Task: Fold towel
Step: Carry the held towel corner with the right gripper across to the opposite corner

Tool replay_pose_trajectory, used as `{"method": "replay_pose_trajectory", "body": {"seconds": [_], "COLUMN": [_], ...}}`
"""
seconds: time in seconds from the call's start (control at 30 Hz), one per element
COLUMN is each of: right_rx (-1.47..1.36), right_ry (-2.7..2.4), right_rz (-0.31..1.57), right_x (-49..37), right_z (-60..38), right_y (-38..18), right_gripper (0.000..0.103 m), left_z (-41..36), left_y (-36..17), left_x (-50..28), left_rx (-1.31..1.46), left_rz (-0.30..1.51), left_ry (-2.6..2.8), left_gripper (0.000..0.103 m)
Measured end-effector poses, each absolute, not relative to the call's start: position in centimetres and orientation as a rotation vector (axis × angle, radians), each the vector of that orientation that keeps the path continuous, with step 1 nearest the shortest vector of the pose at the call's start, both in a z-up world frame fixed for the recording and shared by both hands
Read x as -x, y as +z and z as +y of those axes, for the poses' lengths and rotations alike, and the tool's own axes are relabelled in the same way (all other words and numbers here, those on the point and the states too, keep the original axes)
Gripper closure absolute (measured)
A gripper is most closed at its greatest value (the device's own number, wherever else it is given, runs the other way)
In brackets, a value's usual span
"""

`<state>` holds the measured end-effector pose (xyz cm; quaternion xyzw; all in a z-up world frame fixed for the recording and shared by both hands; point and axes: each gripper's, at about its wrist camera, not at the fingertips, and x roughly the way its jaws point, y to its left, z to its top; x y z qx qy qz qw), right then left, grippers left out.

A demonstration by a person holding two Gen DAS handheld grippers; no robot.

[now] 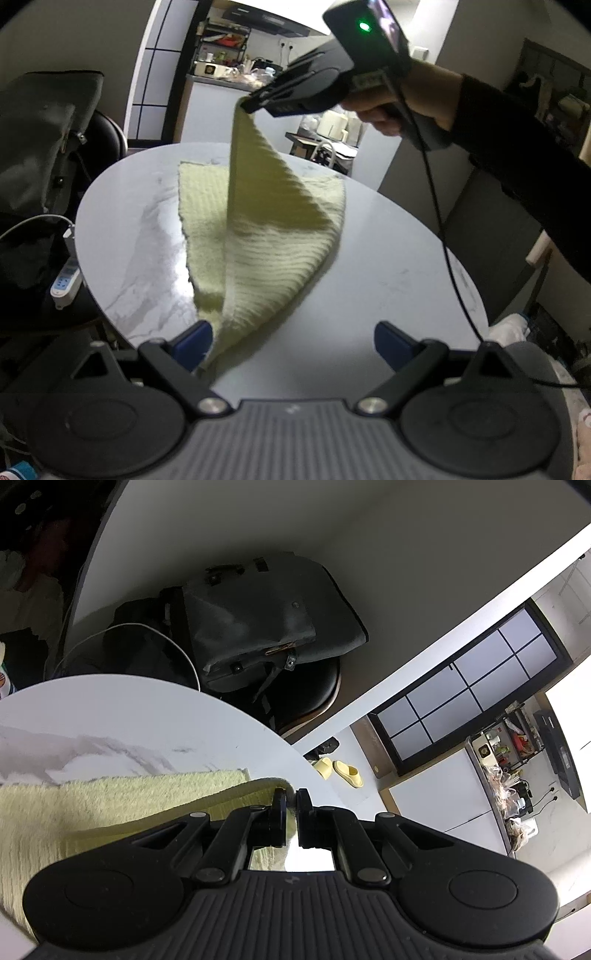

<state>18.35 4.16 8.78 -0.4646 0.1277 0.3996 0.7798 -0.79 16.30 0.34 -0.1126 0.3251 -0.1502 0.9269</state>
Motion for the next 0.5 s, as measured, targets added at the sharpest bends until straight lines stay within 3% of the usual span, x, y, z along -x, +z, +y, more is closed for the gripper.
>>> {"method": "replay_pose_trajectory", "body": {"seconds": [0.5], "right_rx": [1.046], "right_ry": [0.880], "right_rz": [0.308], "right_x": [-19.8], "right_z": [7.5], "right_y": [7.2], "right_gripper": [0.097], "left_z": [15.3], "left_y": [0.7], "left_x": [2.5], "left_rx": [0.221], "left_rz": [0.661], "left_ry": [-0.345], "left_gripper": [0.007]}}
